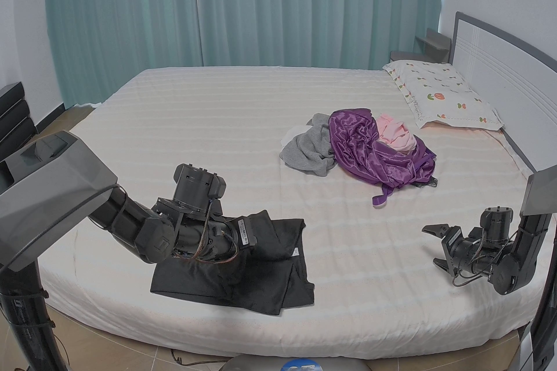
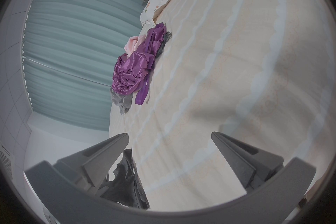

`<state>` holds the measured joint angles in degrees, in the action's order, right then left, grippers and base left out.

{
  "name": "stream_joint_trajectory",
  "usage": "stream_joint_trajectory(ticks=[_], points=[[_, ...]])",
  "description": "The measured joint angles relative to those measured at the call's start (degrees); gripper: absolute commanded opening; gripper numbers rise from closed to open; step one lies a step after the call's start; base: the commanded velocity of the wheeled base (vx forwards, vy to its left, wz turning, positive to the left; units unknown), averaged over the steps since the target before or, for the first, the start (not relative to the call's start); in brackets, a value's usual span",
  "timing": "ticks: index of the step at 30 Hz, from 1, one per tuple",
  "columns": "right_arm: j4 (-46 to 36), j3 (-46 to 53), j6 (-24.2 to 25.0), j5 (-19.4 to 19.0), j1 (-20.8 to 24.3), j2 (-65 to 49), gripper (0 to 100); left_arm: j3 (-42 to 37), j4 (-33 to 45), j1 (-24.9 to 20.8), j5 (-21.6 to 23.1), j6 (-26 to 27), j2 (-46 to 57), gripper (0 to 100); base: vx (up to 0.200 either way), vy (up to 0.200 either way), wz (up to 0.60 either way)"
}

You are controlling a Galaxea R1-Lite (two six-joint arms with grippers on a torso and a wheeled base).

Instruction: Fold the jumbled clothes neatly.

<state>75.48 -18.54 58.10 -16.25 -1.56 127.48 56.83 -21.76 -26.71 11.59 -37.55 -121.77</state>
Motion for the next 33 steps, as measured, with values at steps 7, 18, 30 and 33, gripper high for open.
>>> stream_joint_trajectory(ticks=[7,18,30,33], points=[[0.00,0.00,-0.02,0.02,-0.11,0.02,100,-0.28,-0.18,-0.11,0.12,0.02,-0.11,0,0.000,0.000,0.00],[0.00,0.05,-0.02,0.00,-0.09,0.20,100,-0.41,-0.13,-0.13,0.69,-0.55,-0.63,100,0.000,0.000,0.00],[0.00,0.11,0.00,0.02,-0.06,0.24,100,-0.77,-0.13,1.96,0.59,-6.55,1.60,100,0.000,0.000,0.00],[0.00,0.11,0.00,0.02,-0.06,0.24,100,-1.02,-1.08,4.30,0.59,-8.46,3.13,100,0.000,0.000,0.00]])
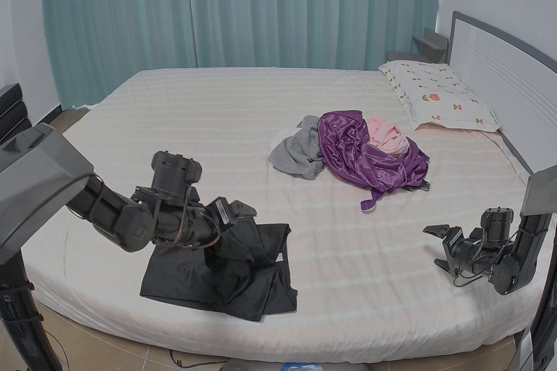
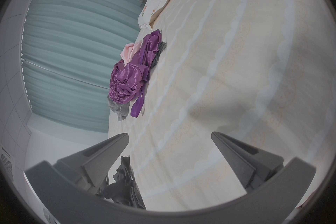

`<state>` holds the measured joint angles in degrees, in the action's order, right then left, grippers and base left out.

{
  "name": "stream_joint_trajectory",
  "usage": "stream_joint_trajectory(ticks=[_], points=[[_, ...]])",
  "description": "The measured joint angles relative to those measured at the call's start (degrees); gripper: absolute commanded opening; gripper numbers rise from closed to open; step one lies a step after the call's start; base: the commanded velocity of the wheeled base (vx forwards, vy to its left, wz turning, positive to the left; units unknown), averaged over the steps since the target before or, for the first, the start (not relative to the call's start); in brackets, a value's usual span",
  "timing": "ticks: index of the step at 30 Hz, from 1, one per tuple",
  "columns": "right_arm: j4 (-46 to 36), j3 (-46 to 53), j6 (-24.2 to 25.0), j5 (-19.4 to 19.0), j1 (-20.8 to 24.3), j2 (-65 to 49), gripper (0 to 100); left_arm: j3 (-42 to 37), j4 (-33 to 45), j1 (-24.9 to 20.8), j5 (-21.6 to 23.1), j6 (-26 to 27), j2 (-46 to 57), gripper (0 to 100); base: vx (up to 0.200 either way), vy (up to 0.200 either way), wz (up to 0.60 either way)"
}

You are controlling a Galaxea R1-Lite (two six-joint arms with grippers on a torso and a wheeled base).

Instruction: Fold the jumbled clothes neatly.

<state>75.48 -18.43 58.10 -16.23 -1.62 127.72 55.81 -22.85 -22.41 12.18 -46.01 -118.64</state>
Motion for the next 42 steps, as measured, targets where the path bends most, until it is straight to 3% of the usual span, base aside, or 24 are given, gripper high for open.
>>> stream_joint_trajectory(ticks=[5,12,27,36,42], points=[[-0.02,0.05,0.00,-0.02,0.00,0.00,100,-1.27,-2.28,4.19,0.87,-3.15,2.44,100,0.000,0.000,0.00],[0.00,0.05,0.00,0.00,0.50,0.12,100,-5.71,-2.79,7.00,5.69,-3.45,4.33,100,0.000,0.000,0.00],[0.00,0.16,-0.05,0.00,0.80,0.28,100,-6.45,-3.01,4.05,8.92,-6.27,5.79,100,0.000,0.000,0.00],[0.09,0.77,-0.10,0.05,1.62,0.23,100,-13.09,-4.08,9.73,13.36,-7.47,9.63,100,0.000,0.111,0.00],[0.13,1.29,-0.10,0.05,2.47,0.12,100,-18.47,-10.57,13.70,17.38,-8.84,10.70,100,0.000,0.200,0.00]])
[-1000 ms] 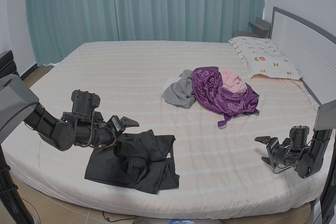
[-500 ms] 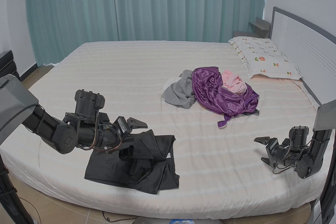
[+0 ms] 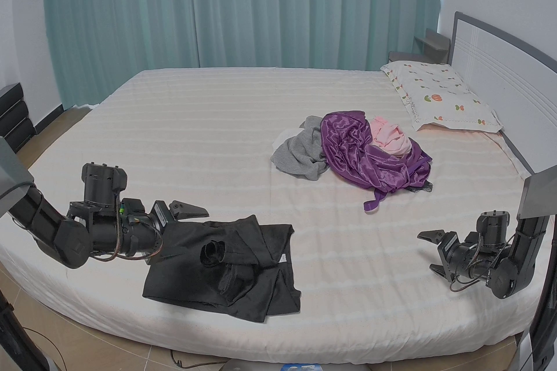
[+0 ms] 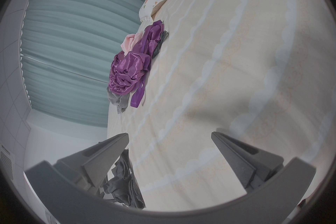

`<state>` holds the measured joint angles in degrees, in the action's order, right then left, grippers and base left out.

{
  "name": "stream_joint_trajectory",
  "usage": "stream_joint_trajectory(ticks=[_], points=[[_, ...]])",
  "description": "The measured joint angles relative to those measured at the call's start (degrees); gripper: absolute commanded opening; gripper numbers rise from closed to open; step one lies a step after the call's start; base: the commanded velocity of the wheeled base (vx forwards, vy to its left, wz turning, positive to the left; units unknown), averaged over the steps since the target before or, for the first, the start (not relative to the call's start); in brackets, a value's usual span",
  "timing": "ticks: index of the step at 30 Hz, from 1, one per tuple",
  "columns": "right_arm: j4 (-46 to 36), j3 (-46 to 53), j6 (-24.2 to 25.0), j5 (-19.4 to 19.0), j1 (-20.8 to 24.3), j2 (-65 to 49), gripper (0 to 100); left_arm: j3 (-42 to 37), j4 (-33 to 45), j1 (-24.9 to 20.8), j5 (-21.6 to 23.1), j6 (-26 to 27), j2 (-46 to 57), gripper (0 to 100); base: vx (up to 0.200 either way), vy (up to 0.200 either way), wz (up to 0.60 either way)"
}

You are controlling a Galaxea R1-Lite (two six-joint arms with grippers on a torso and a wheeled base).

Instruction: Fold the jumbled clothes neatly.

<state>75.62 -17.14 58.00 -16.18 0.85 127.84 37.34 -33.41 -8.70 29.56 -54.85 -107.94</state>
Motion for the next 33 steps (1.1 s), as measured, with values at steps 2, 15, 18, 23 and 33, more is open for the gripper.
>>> stream_joint_trajectory(ticks=[2,15,18,23,33], points=[[0.00,0.20,0.00,0.04,0.29,-0.11,100,-2.32,-3.15,1.44,0.76,-0.35,0.06,100,0.000,0.200,0.00],[6.88,4.52,-0.17,0.55,5.84,-0.72,100,-8.66,-10.13,8.44,3.22,-1.93,-2.93,100,0.000,0.200,0.00],[7.73,5.64,-0.17,0.69,6.45,-0.94,100,-9.01,-10.15,8.63,3.22,-1.89,-3.64,100,0.000,0.200,0.00],[7.70,6.69,-0.17,0.77,8.16,-2.93,100,-9.89,-10.20,8.68,3.25,-1.95,-4.02,100,0.000,0.200,0.00],[1.97,4.50,-0.34,3.86,19.85,-8.89,100,-9.89,-10.22,8.52,2.82,-2.35,-4.44,100,0.000,0.040,0.00]])
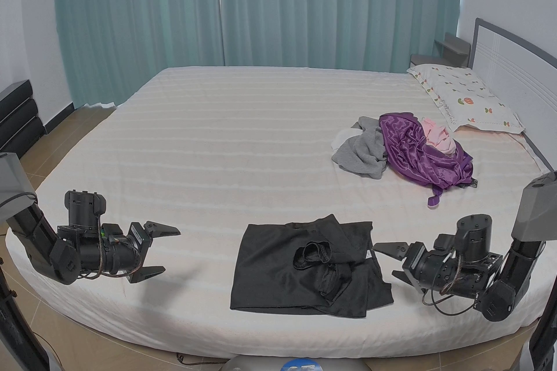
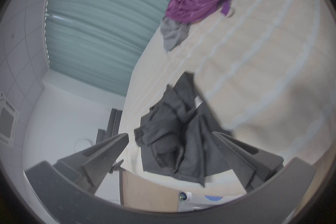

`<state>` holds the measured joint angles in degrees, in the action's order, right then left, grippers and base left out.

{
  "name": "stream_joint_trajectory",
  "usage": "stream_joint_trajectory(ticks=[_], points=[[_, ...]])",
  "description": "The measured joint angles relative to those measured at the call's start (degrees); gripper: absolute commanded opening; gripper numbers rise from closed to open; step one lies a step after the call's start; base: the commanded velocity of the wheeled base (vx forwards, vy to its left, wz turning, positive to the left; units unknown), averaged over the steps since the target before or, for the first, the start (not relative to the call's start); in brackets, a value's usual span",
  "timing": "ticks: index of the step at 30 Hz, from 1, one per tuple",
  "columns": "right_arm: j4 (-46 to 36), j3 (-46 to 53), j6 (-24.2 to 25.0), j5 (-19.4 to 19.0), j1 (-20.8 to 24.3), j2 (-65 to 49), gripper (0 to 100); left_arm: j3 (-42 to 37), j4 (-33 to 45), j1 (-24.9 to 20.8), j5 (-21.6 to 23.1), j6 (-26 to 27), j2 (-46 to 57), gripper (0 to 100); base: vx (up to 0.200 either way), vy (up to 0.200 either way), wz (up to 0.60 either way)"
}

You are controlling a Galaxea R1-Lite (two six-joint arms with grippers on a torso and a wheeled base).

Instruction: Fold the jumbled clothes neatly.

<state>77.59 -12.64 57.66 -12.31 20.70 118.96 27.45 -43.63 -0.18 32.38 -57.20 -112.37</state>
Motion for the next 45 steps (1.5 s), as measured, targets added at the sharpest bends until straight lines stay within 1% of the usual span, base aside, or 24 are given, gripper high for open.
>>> stream_joint_trajectory(ticks=[1,4,7,9,12,15,18,25,29,33,35,41,45], points=[[-2.18,-1.05,-0.02,0.35,0.88,-0.52,100,0.07,-0.05,-0.06,-0.02,0.05,-0.04,100,0.000,0.000,0.00],[-12.09,-6.01,-0.05,1.48,3.94,-2.15,100,0.07,-0.07,-0.15,-0.11,0.11,-0.13,100,0.000,0.000,0.00],[-21.81,-13.18,-0.07,2.46,7.61,-3.61,100,0.07,-0.07,-0.22,-0.22,0.18,-0.20,100,0.000,0.000,0.00],[-26.77,-17.57,-0.11,3.04,10.39,-4.38,100,0.07,-0.10,-0.26,-0.26,0.18,-0.22,100,0.000,0.000,0.00],[-32.62,-23.38,-0.22,3.64,15.13,-5.23,100,-0.01,-0.10,-0.33,-0.35,0.22,-0.26,100,0.000,0.000,0.00],[-36.51,-27.60,-0.43,3.97,18.87,-5.29,100,-0.09,-0.11,-0.33,-0.44,0.24,-0.28,100,0.000,0.000,0.00],[-37.63,-30.03,-0.57,3.50,20.55,-4.57,100,-0.15,-0.11,-0.33,-0.46,0.30,-0.30,100,0.000,0.000,0.00],[-37.63,-32.63,-1.19,2.28,17.97,-1.54,100,-0.12,-0.13,-0.37,-0.48,0.35,-0.35,100,0.000,0.000,0.00],[-37.17,-34.24,-1.55,-0.33,15.68,1.63,100,-0.09,-0.13,-0.34,-0.48,0.35,-0.39,100,0.000,0.000,0.00],[-36.21,-35.67,-1.69,-3.72,13.45,3.73,100,-0.11,-0.11,-0.34,-0.48,0.35,-0.41,100,0.000,0.000,0.00],[-36.21,-36.56,-1.77,-4.66,12.15,4.44,100,-0.11,-0.11,-0.34,-0.48,0.33,-0.44,100,0.000,0.000,0.00],[-36.35,-38.49,-2.07,-4.88,8.44,7.64,100,-0.12,-0.11,-0.34,-0.48,0.33,-0.48,100,0.000,0.000,0.00],[-36.95,-39.10,-3.34,-4.46,5.34,9.37,100,-0.12,-0.11,-0.34,-0.50,0.33,-0.48,100,0.000,0.000,0.00]])
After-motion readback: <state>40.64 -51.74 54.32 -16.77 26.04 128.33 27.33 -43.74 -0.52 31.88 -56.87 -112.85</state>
